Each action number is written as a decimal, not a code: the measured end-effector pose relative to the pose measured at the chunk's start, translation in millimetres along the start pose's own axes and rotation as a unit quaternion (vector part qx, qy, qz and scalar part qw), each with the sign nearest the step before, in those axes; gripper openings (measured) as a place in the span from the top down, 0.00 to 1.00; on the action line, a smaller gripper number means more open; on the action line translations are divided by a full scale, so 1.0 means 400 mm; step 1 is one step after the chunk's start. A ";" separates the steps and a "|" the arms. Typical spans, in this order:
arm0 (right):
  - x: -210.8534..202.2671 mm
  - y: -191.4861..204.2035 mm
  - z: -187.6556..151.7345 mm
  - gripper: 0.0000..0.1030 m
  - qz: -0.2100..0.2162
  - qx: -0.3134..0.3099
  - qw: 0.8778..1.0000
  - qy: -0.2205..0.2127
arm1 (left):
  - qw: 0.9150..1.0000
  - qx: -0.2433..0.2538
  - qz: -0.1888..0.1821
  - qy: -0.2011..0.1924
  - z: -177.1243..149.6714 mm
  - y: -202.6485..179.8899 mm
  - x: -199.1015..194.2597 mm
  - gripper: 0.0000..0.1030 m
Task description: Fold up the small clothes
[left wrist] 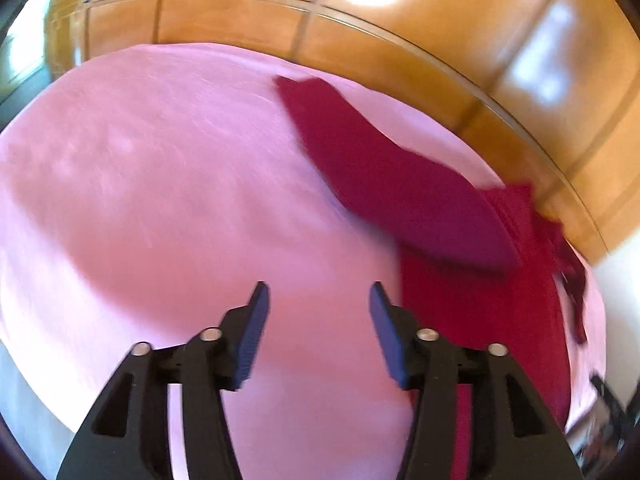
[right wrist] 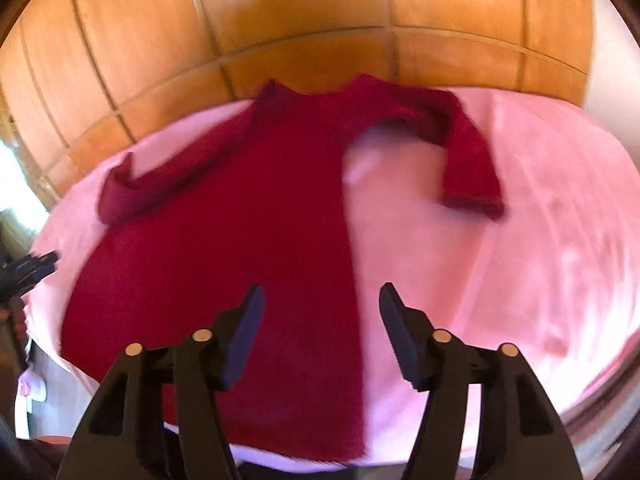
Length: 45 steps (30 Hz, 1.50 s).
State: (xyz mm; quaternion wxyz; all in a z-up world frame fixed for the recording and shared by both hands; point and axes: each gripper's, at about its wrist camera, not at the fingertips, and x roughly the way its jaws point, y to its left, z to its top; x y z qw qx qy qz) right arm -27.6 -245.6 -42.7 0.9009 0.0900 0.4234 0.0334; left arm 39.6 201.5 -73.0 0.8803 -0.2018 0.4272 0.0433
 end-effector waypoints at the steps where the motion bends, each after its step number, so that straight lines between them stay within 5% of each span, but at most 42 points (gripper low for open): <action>1: 0.024 0.031 0.003 0.39 0.010 -0.008 1.000 0.005 | 1.000 -0.002 0.000 -0.005 0.022 0.007 0.015 0.45; 10: 0.199 0.203 -0.010 0.38 0.044 -0.059 0.996 0.042 | 1.000 -0.021 0.020 -0.008 0.258 0.001 0.214 0.42; 18: 0.250 0.169 -0.016 0.30 0.056 -0.044 0.996 0.060 | 0.998 -0.052 0.047 0.009 0.408 0.023 0.378 0.42; 20: 0.254 0.175 -0.013 0.26 0.055 -0.046 0.996 0.059 | 0.997 -0.053 0.051 0.012 0.416 0.021 0.395 0.61; 21: 0.254 0.180 -0.012 0.24 0.054 -0.048 0.996 0.058 | 0.997 -0.048 0.051 0.014 0.418 0.018 0.398 0.84; 24: 0.254 0.184 -0.010 0.22 0.053 -0.052 0.996 0.056 | 0.997 -0.035 0.066 -0.001 0.416 0.014 0.373 0.91; 29: 0.252 0.184 -0.010 0.22 0.056 -0.050 0.996 0.051 | 0.989 -0.085 0.114 -0.048 0.425 0.117 0.252 0.92; 32: 0.252 0.186 -0.014 0.22 0.056 -0.046 0.996 0.046 | 0.975 -0.129 0.157 -0.084 0.422 0.211 0.152 0.92; 38: 0.249 0.182 -0.019 0.22 0.055 -0.036 0.997 0.038 | 0.953 -0.190 0.221 -0.082 0.363 0.343 0.057 0.89; 40: 0.244 0.177 -0.017 0.22 0.058 -0.028 0.997 0.039 | 0.954 -0.203 0.213 -0.050 0.336 0.347 0.058 0.69; 44: 0.207 0.147 -0.013 0.22 0.057 -0.008 0.998 0.029 | 0.971 -0.146 0.183 -0.051 0.269 0.264 0.019 0.66; 45: 0.194 0.132 -0.015 0.22 0.055 -0.001 0.998 0.025 | 0.978 -0.134 0.157 -0.044 0.246 0.232 0.019 0.58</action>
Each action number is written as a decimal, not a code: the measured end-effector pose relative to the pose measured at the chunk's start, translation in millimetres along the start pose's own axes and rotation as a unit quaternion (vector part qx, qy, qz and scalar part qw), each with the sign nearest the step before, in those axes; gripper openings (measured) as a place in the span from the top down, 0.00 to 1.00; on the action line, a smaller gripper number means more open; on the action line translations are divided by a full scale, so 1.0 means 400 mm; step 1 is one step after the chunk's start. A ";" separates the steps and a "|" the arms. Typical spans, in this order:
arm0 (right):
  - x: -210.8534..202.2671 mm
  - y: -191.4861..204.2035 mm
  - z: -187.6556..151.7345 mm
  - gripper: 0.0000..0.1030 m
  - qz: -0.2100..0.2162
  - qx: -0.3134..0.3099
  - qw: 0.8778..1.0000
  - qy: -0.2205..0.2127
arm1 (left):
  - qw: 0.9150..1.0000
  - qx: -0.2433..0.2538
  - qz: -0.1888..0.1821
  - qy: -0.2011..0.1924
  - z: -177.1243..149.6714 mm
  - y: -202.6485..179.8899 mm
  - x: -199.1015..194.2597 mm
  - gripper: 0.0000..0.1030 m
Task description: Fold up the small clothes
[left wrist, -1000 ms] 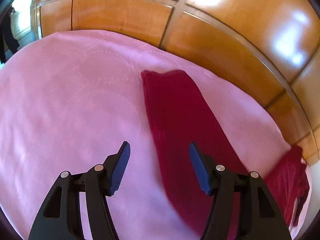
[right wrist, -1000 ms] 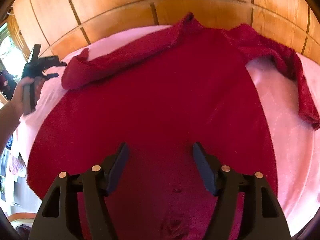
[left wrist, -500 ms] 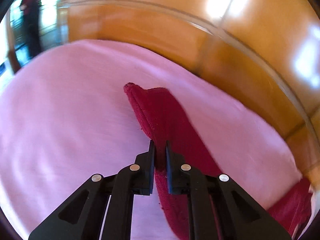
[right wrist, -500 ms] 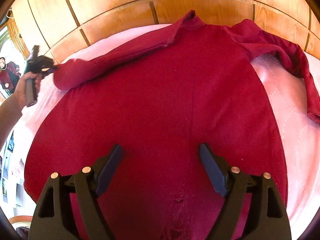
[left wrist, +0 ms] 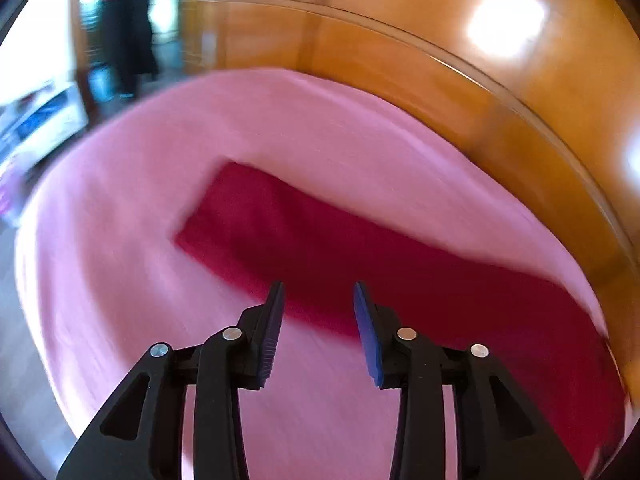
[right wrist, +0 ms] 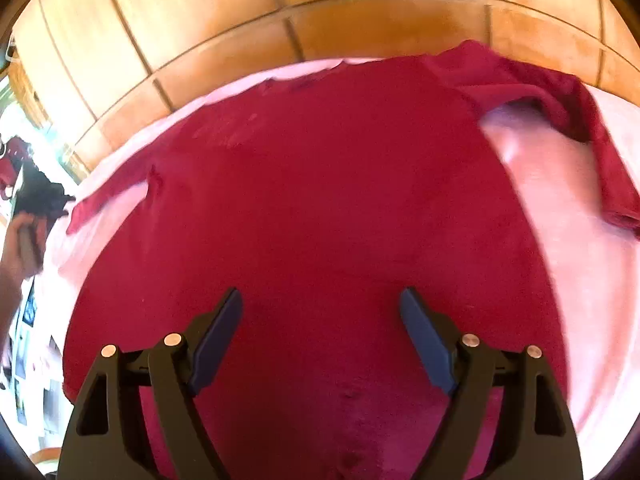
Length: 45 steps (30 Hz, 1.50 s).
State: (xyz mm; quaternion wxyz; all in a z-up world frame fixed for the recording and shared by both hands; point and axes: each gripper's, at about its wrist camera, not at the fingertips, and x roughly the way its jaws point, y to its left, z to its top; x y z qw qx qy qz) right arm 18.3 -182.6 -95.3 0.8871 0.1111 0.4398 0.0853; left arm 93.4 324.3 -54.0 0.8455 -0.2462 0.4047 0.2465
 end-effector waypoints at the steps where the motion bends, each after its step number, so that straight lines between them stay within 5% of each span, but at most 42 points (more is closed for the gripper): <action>1: -0.018 -0.018 -0.001 0.22 -0.005 0.010 1.000 -0.007 | 0.999 0.015 -0.043 0.012 -0.045 -0.018 -0.022 0.54; 5: -0.084 -0.090 -0.007 0.22 -0.037 0.040 0.998 -0.027 | 0.978 0.086 -0.176 0.071 -0.204 -0.069 -0.094 0.54; 8: -0.130 -0.146 -0.025 0.22 -0.067 0.059 0.995 -0.033 | 0.945 0.153 -0.266 0.112 -0.335 -0.106 -0.161 0.54; 10: -0.147 -0.181 -0.045 0.22 -0.073 0.074 0.994 -0.026 | 0.925 0.191 -0.300 0.132 -0.412 -0.126 -0.192 0.48; 14: -0.147 -0.198 -0.098 0.23 -0.058 0.077 0.995 0.012 | 0.898 0.214 -0.338 0.182 -0.526 -0.141 -0.207 0.47; 17: -0.139 -0.179 -0.134 0.30 -0.052 0.059 0.996 0.033 | 0.894 0.209 -0.346 0.193 -0.565 -0.127 -0.193 0.52; 18: -0.137 -0.167 -0.145 0.38 -0.056 0.048 0.997 0.037 | 0.893 0.208 -0.348 0.193 -0.573 -0.129 -0.193 0.76; 19: -0.137 -0.153 -0.154 0.53 -0.066 0.032 0.997 0.039 | 0.894 0.212 -0.346 0.191 -0.583 -0.129 -0.199 0.88; 20: -0.137 -0.142 -0.156 0.62 -0.069 0.018 0.997 0.041 | 0.895 0.214 -0.346 0.182 -0.581 -0.132 -0.206 0.89; 21: -0.140 -0.138 -0.153 0.84 -0.063 0.017 0.997 0.043 | 0.893 0.215 -0.355 0.174 -0.577 -0.130 -0.227 0.90; 22: -0.150 -0.138 -0.143 0.92 -0.056 0.021 0.997 0.041 | 0.892 0.219 -0.359 0.165 -0.565 -0.133 -0.248 0.91; 28: -0.262 -0.135 -0.101 0.93 0.001 0.027 1.000 -0.005 | 0.890 0.247 -0.363 0.128 -0.534 -0.121 -0.370 0.91; 33: -0.202 -0.143 -0.167 0.93 -0.005 0.011 0.997 0.073 | 0.903 0.278 -0.276 0.178 -0.606 -0.108 -0.290 0.90; 34: -0.188 -0.144 -0.186 0.93 -0.018 0.008 0.996 0.085 | 0.908 0.285 -0.251 0.180 -0.616 -0.110 -0.275 0.83; 36: -0.179 -0.152 -0.190 0.92 -0.025 0.017 0.996 0.086 | 0.917 0.295 -0.215 0.162 -0.614 -0.118 -0.271 0.61; 38: -0.191 -0.166 -0.171 0.84 -0.026 0.029 0.997 0.071 | 0.924 0.304 -0.199 0.118 -0.590 -0.135 -0.295 0.57; 40: -0.219 -0.182 -0.139 0.58 -0.038 0.031 0.998 0.040 | 0.932 0.301 -0.189 0.070 -0.549 -0.147 -0.325 0.53; 45: -0.248 -0.241 -0.038 0.56 -0.107 0.043 0.993 -0.032 | 0.934 0.282 -0.218 0.007 -0.497 -0.241 -0.338 0.45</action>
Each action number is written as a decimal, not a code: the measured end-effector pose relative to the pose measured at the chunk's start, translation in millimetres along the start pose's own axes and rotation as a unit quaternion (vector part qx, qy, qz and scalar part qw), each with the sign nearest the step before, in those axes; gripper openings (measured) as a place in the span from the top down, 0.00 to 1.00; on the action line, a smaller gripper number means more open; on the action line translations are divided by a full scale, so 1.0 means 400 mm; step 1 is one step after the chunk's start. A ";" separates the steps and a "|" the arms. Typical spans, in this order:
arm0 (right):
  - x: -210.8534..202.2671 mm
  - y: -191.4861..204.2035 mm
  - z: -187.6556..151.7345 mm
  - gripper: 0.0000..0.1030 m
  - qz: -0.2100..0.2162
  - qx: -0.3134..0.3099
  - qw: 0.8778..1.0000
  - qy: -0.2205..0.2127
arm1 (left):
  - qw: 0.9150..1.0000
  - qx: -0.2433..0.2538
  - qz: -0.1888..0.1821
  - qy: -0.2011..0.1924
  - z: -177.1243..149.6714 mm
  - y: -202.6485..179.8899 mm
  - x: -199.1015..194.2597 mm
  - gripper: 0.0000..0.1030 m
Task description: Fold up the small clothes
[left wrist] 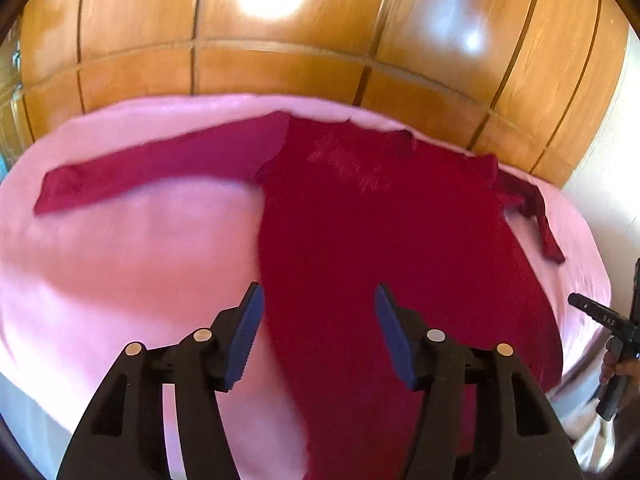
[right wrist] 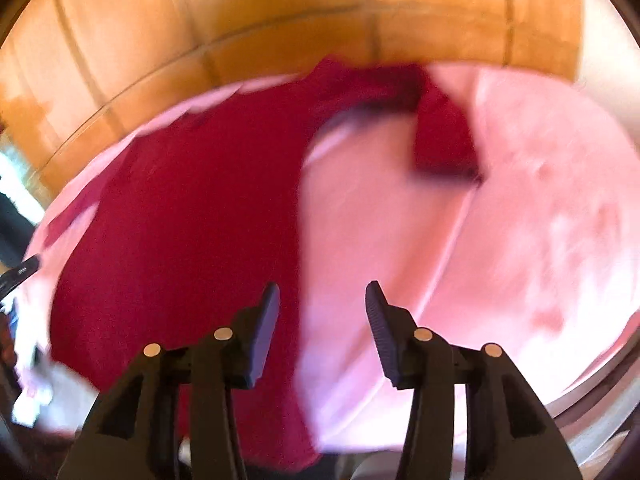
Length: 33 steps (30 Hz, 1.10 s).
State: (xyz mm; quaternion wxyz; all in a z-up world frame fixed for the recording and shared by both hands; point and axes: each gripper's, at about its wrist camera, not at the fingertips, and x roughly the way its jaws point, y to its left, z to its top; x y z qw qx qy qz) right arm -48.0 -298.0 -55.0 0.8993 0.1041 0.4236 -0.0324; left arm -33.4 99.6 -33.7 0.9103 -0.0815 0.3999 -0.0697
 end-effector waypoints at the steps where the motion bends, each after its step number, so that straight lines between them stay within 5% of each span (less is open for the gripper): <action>1: 0.011 -0.016 0.024 0.56 -0.016 0.007 1.000 -0.014 | 1.000 0.007 -0.012 -0.002 0.008 -0.025 0.025 0.45; 9: 0.207 -0.064 0.137 0.61 -0.127 -0.042 0.991 -0.008 | 0.994 0.094 -0.037 0.044 0.006 -0.216 0.245 0.45; 11: 0.259 -0.089 0.148 0.71 -0.140 -0.048 0.989 0.016 | 0.992 0.107 -0.031 0.062 -0.005 -0.240 0.296 0.45; 12: 0.261 -0.100 0.157 0.85 -0.142 -0.049 0.989 0.018 | 0.992 0.108 -0.028 0.065 -0.007 -0.247 0.313 0.44; 13: 0.250 -0.104 0.165 0.91 -0.145 -0.047 0.988 0.012 | 0.992 0.109 -0.022 0.063 -0.011 -0.245 0.327 0.38; 19: -0.041 -0.208 0.263 0.92 -0.086 0.054 0.988 -0.121 | 0.993 0.103 -0.032 0.050 -0.012 -0.238 0.354 0.23; 25: -0.163 -0.378 0.359 0.92 -0.082 0.141 0.970 -0.181 | 0.993 0.101 -0.039 0.045 -0.012 -0.240 0.366 0.20; 33: 0.071 -0.667 0.401 0.94 -0.183 0.250 0.947 -0.087 | 0.993 0.102 -0.039 0.045 -0.011 -0.238 0.371 0.19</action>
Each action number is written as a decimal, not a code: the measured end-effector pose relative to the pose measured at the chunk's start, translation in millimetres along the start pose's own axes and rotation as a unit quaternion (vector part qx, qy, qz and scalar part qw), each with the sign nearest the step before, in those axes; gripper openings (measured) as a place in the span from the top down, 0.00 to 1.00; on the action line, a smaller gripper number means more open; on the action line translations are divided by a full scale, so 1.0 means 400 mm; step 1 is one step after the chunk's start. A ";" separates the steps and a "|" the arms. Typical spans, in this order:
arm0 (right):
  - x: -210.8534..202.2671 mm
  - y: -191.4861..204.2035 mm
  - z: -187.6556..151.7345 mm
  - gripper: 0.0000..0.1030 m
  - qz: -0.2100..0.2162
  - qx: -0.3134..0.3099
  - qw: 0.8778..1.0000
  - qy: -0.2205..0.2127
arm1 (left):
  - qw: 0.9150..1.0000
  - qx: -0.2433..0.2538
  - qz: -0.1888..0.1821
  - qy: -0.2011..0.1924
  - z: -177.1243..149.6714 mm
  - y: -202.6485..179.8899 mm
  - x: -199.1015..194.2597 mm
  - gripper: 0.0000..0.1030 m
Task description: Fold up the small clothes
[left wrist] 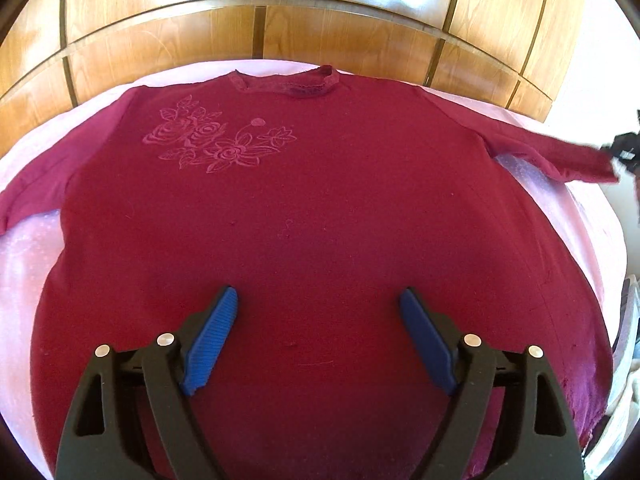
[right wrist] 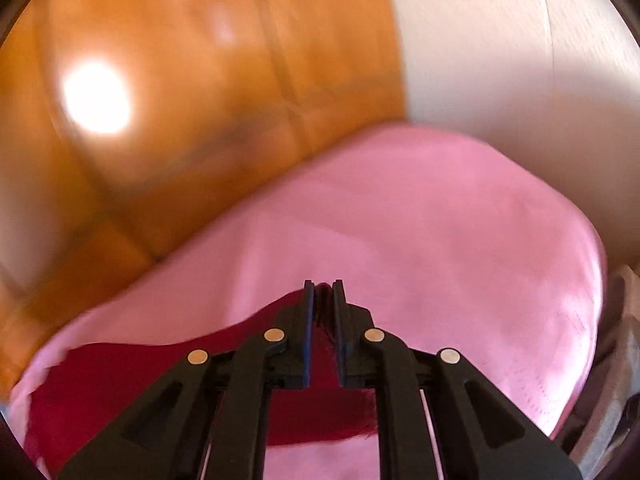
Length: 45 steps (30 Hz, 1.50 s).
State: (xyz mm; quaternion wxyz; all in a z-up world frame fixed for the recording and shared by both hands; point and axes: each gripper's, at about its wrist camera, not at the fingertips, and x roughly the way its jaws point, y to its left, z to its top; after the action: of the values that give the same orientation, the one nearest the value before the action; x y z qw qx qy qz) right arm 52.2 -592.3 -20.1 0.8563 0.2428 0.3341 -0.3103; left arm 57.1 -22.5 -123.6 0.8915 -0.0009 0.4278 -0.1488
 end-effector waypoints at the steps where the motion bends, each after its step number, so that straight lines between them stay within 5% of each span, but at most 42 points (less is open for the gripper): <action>1: 0.050 -0.032 -0.006 0.94 0.011 0.027 0.999 0.024 | 1.000 0.000 0.000 0.000 0.000 -0.001 0.001 0.19; 3: 0.101 -0.078 -0.021 0.86 0.024 0.077 0.996 0.042 | 1.000 0.001 0.002 0.001 0.000 -0.002 0.002 0.18; 6: 0.102 -0.130 -0.056 0.40 0.055 0.134 0.989 0.040 | 1.000 0.003 0.004 0.001 0.001 -0.004 0.005 0.17; 12: 0.035 -0.142 -0.223 0.40 0.168 0.188 0.964 0.086 | 1.000 0.003 0.005 0.000 -0.001 -0.004 0.007 0.16; 17: 0.098 -0.099 -0.233 0.47 0.177 0.205 0.958 0.092 | 1.000 0.004 0.007 0.001 0.000 -0.006 0.009 0.16; 18: 0.102 -0.086 -0.225 0.52 0.179 0.210 0.957 0.093 | 1.000 0.004 0.008 0.001 0.000 -0.007 0.008 0.16; 21: 0.135 -0.059 -0.178 0.94 0.138 0.167 0.971 0.104 | 1.000 0.005 0.010 0.002 0.000 -0.009 0.009 0.16; 22: 0.116 -0.056 -0.158 0.95 0.122 0.143 0.979 0.084 | 1.000 0.005 0.010 0.002 0.000 -0.009 0.010 0.16; 25: 0.078 -0.035 -0.096 0.95 0.064 0.081 0.994 0.025 | 1.000 0.005 0.010 0.002 0.000 -0.009 0.011 0.16; 30: 0.182 0.010 -0.116 0.93 0.007 0.020 0.996 0.088 | 1.000 0.005 0.006 0.002 0.000 -0.003 0.012 0.16; 32: 0.178 0.010 -0.128 0.86 0.006 0.025 0.996 0.082 | 1.000 0.005 0.005 0.002 0.001 0.001 0.011 0.16; 34: 0.123 -0.004 -0.157 0.51 0.022 0.036 0.997 0.071 | 1.000 0.004 0.003 0.007 0.006 0.005 0.006 0.16; 38: 0.004 0.073 -0.216 0.51 0.083 -0.050 0.993 0.064 | 1.000 -0.018 -0.013 0.011 0.008 0.028 -0.031 0.16; 42: -0.093 0.179 -0.348 0.50 0.202 -0.118 0.964 0.125 | 0.999 -0.043 -0.007 -0.002 -0.009 0.073 -0.089 0.16; 45: -0.127 0.247 -0.459 0.51 0.253 -0.151 0.940 0.173 | 0.998 -0.065 0.017 -0.015 -0.033 0.113 -0.140 0.16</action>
State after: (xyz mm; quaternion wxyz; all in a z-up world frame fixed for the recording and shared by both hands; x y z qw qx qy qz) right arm 13.7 -390.8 -83.7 0.8619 0.2373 0.4478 0.0172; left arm 26.0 37.3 -95.0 0.8982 -0.0536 0.4233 -0.1053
